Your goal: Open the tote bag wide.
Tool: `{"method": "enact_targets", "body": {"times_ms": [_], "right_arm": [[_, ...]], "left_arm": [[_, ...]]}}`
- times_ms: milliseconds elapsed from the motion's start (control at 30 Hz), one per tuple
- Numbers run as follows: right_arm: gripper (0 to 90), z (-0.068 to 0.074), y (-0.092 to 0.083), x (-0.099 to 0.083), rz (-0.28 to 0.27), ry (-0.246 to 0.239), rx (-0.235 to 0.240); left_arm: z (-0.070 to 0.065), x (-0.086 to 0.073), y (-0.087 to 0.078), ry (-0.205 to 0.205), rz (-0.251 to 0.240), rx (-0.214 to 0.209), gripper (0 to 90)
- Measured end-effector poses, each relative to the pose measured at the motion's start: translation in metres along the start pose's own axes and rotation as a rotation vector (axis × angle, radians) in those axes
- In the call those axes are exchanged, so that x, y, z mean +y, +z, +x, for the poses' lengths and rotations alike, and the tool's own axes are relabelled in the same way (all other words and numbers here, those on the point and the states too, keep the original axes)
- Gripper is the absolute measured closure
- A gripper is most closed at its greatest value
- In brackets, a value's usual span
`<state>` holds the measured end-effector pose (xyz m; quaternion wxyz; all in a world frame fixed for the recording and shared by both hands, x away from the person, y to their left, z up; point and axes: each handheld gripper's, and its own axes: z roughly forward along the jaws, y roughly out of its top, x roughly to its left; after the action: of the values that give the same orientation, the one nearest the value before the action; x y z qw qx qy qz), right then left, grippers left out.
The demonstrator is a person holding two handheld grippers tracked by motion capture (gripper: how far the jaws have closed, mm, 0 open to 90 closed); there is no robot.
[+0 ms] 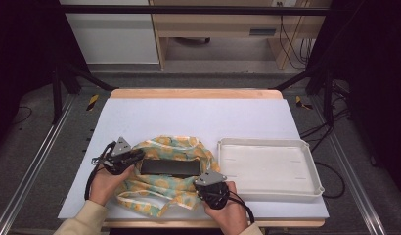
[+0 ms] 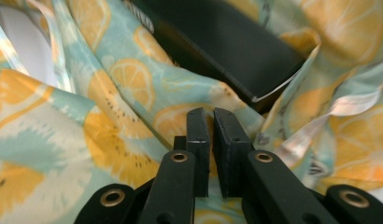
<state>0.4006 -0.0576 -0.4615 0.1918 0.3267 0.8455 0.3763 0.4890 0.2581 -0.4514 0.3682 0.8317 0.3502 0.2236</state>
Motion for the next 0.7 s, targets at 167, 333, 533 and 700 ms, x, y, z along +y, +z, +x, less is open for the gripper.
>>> {"method": "enact_targets", "body": {"times_ms": [167, 333, 533, 700], "right_arm": [[85.8, 0.0, 0.009, -0.005, 0.048, 0.005, 0.008], [86.3, 0.0, 0.012, -0.006, 0.069, 0.012, 0.013], [87.0, 0.0, 0.015, -0.008, 0.082, 0.013, 0.022], [87.7, 0.001, 0.015, -0.008, 0.09, 0.011, 0.024]], "left_arm": [[0.004, -0.003, 0.006, -0.011, 0.024, 0.001, 82.8], [0.007, -0.007, 0.012, -0.018, 0.052, 0.001, 83.6], [0.01, -0.01, 0.017, -0.024, 0.084, -0.011, 87.1], [0.012, -0.011, 0.019, -0.034, 0.099, -0.016, 89.7]]}}
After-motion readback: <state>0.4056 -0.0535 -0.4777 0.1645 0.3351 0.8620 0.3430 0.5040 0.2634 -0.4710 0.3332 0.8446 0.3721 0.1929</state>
